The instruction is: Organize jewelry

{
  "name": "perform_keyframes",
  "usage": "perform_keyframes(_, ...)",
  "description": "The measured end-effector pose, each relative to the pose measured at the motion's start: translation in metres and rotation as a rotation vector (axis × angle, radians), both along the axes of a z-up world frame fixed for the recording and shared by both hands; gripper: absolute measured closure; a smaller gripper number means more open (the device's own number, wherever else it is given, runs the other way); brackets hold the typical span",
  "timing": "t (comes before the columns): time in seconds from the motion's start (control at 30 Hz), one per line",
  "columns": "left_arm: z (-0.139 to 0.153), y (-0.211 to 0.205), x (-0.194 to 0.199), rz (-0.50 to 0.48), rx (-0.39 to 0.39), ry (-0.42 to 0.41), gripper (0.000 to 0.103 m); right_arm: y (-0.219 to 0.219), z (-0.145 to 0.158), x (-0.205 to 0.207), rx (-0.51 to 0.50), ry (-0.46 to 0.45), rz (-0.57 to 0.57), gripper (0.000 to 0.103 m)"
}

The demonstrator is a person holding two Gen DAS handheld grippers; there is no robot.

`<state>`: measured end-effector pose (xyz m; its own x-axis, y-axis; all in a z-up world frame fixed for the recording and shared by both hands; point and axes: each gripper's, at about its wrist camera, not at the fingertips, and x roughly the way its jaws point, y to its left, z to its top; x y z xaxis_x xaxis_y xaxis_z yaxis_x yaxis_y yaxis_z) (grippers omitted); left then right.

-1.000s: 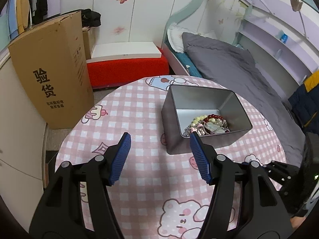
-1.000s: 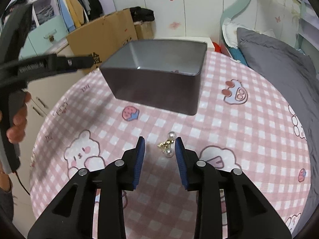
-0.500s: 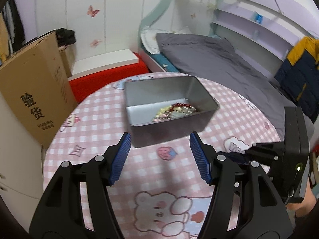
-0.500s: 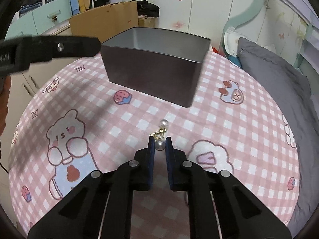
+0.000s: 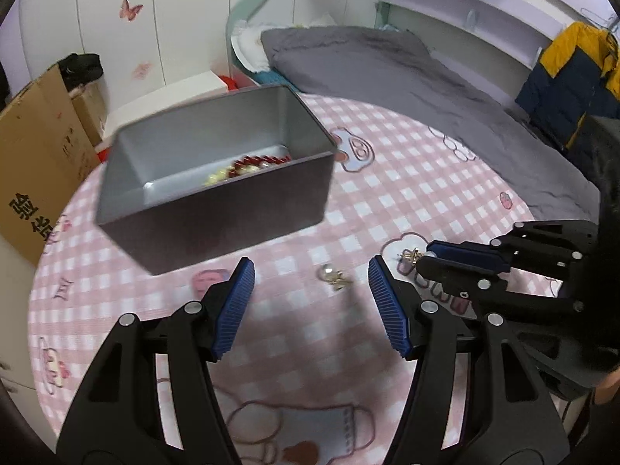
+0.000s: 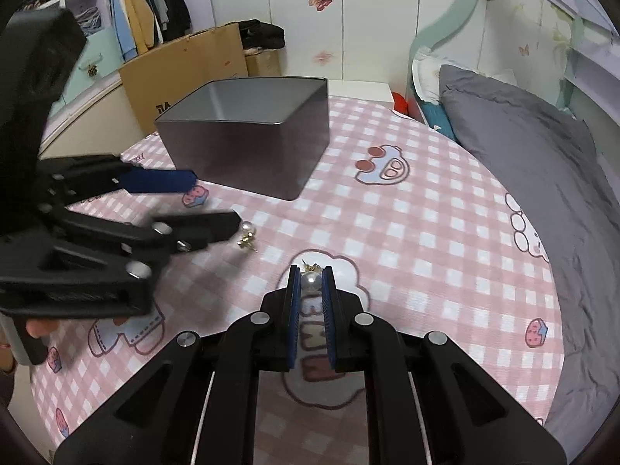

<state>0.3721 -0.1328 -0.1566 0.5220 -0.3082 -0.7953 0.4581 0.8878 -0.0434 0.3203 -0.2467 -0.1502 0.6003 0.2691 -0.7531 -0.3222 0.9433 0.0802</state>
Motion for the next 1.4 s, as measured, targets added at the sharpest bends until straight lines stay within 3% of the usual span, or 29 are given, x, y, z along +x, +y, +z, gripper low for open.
perform_keyframes(0.03,-0.003,-0.003,0.002,0.005,0.011,0.005,0.043,-0.004,0.0,0.0,0.005,0.001,-0.003,0.094)
perform_keyframes(0.13,-0.011,-0.009,0.008,0.004,0.017,0.042,0.059,-0.009,0.0,0.002,0.035,0.008,-0.008,0.094)
perform_keyframes(0.3,-0.017,-0.011,0.013,0.014,0.029,0.065,0.068,-0.011,0.002,0.004,0.051,0.012,-0.001,0.094)
perform_keyframes(0.43,-0.016,-0.009,0.015,0.017,0.036,0.076,0.084,-0.011,0.007,0.005,0.062,0.011,0.007,0.094)
perform_keyframes(0.53,-0.015,-0.007,0.016,0.011,0.02,0.092,0.09,-0.01,0.011,0.008,0.073,0.01,0.01,0.094)
perform_keyframes(0.8,0.0,0.004,0.006,-0.022,-0.049,0.098,0.09,-0.002,0.03,0.009,0.093,-0.004,0.024,0.094)
perform_keyframes(1.0,0.041,0.027,0.001,-0.02,-0.122,0.036,0.09,0.005,0.051,0.012,0.111,-0.037,0.025,0.094)
perform_keyframes(1.2,0.067,0.064,0.019,0.061,-0.2,0.013,0.09,0.019,0.071,0.031,0.153,-0.06,0.025,0.094)
perform_keyframes(1.4,0.066,0.08,0.043,0.124,-0.191,0.023,0.09,0.036,0.078,0.055,0.193,-0.059,0.02,0.094)
